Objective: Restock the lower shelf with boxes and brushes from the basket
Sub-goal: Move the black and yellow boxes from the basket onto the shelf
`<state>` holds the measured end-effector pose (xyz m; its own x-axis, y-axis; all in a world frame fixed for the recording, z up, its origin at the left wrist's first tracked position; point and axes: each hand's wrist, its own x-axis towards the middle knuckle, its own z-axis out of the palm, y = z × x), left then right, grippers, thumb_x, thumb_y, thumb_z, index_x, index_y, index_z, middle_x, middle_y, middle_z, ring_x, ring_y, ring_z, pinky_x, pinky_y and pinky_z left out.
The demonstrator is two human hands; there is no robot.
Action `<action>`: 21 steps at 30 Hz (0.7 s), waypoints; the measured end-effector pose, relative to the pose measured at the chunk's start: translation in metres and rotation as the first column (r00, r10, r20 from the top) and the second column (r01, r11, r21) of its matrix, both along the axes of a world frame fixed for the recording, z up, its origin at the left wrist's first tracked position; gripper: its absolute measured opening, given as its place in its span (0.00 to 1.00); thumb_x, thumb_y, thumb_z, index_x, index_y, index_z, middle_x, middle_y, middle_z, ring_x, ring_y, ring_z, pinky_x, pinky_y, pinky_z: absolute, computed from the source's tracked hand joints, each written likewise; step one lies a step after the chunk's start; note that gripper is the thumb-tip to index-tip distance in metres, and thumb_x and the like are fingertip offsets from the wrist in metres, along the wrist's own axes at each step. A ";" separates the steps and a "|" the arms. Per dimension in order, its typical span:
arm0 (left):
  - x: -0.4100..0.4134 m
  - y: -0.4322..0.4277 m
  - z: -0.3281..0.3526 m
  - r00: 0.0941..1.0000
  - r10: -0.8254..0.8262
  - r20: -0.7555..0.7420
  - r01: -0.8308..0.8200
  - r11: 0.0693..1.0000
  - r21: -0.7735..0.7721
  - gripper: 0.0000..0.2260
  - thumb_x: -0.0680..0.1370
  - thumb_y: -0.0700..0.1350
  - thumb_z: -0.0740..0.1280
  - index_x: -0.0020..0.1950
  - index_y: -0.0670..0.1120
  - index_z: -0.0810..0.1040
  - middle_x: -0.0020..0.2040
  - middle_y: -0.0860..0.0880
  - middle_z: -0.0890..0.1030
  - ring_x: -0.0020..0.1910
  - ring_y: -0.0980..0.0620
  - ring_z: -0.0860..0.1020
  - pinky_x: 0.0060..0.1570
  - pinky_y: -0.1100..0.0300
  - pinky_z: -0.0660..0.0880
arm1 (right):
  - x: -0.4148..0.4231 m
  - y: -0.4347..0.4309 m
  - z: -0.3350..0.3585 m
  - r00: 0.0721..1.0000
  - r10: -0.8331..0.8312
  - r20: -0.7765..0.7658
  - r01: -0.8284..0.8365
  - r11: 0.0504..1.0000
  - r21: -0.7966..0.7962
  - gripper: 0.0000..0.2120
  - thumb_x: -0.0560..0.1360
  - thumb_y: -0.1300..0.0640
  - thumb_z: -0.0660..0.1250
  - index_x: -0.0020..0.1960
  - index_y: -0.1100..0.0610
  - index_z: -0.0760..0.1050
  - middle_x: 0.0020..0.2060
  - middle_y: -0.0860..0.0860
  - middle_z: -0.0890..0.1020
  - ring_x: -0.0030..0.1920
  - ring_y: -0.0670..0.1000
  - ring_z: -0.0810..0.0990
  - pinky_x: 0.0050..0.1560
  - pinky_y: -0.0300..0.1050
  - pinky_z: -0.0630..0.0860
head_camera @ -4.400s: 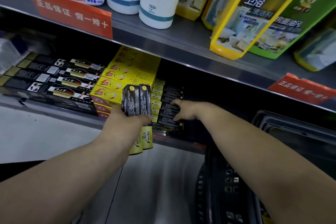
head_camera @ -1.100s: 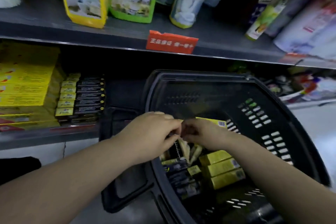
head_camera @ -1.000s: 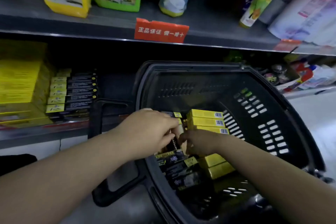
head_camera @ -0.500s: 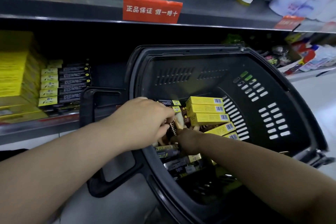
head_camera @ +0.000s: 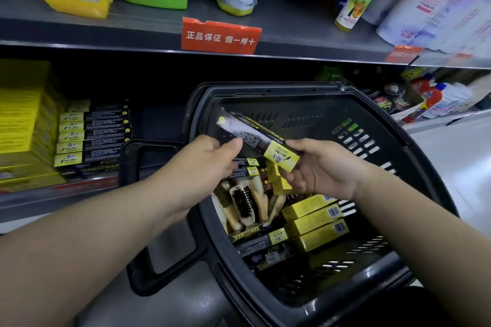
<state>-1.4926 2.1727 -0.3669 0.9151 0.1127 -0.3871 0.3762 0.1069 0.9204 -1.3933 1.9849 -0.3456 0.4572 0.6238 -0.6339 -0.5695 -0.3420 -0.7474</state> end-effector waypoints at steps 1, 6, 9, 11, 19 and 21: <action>-0.002 -0.001 0.001 1.000 -0.004 -0.014 0.002 0.992 -0.127 0.21 0.78 0.53 0.62 0.63 0.40 0.72 0.57 0.46 0.80 0.55 0.51 0.80 0.60 0.57 0.74 | -0.005 0.002 0.004 0.997 0.062 -0.050 -0.059 0.996 0.062 0.13 0.76 0.50 0.55 0.50 0.59 0.71 0.27 0.51 0.76 0.24 0.46 0.72 0.26 0.36 0.69; 0.000 -0.002 0.008 0.994 0.097 0.047 -0.072 0.919 -0.388 0.12 0.79 0.47 0.61 0.56 0.41 0.77 0.51 0.45 0.84 0.53 0.49 0.81 0.55 0.59 0.78 | -0.020 0.014 -0.008 0.978 0.193 -0.074 -0.186 0.978 0.090 0.17 0.80 0.48 0.52 0.57 0.59 0.71 0.34 0.51 0.80 0.32 0.47 0.78 0.35 0.38 0.76; 0.001 -0.001 0.007 0.991 0.124 0.043 -0.106 0.953 -0.285 0.16 0.77 0.51 0.64 0.63 0.48 0.73 0.52 0.50 0.83 0.54 0.51 0.80 0.61 0.52 0.73 | -0.015 0.011 -0.033 0.875 0.408 0.260 -0.299 0.878 -0.375 0.14 0.81 0.50 0.52 0.52 0.53 0.75 0.45 0.53 0.83 0.43 0.50 0.80 0.50 0.48 0.79; 0.001 -0.001 0.007 0.995 0.104 0.012 -0.097 0.959 -0.266 0.21 0.76 0.54 0.65 0.67 0.50 0.69 0.51 0.51 0.83 0.49 0.52 0.82 0.57 0.51 0.76 | -0.009 0.004 -0.056 0.525 0.809 0.266 -0.366 0.496 -0.787 0.14 0.80 0.47 0.56 0.58 0.53 0.74 0.57 0.54 0.78 0.53 0.52 0.77 0.56 0.48 0.73; 0.002 0.003 -0.001 0.999 0.041 -0.030 -0.046 0.975 -0.215 0.19 0.75 0.53 0.67 0.63 0.46 0.73 0.39 0.53 0.85 0.33 0.54 0.83 0.37 0.58 0.80 | -0.038 -0.003 -0.140 0.089 0.990 -0.105 -0.433 -0.057 -0.900 0.24 0.79 0.62 0.57 0.74 0.54 0.60 0.68 0.59 0.70 0.63 0.61 0.73 0.58 0.50 0.72; 0.003 0.004 -0.004 0.999 0.032 -0.019 -0.035 0.981 -0.193 0.14 0.75 0.53 0.66 0.57 0.49 0.76 0.37 0.55 0.85 0.36 0.57 0.83 0.42 0.58 0.79 | -0.039 0.002 -0.142 0.057 0.991 -0.119 -0.407 -0.085 -0.909 0.22 0.81 0.61 0.53 0.74 0.54 0.59 0.67 0.60 0.70 0.63 0.61 0.73 0.58 0.51 0.72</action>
<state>-1.4897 2.1765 -0.3708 0.9056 0.0647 -0.4191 0.3838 0.2953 0.8749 -1.4328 1.9873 -0.4877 0.3497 0.3364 -0.8744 0.7880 -0.6104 0.0803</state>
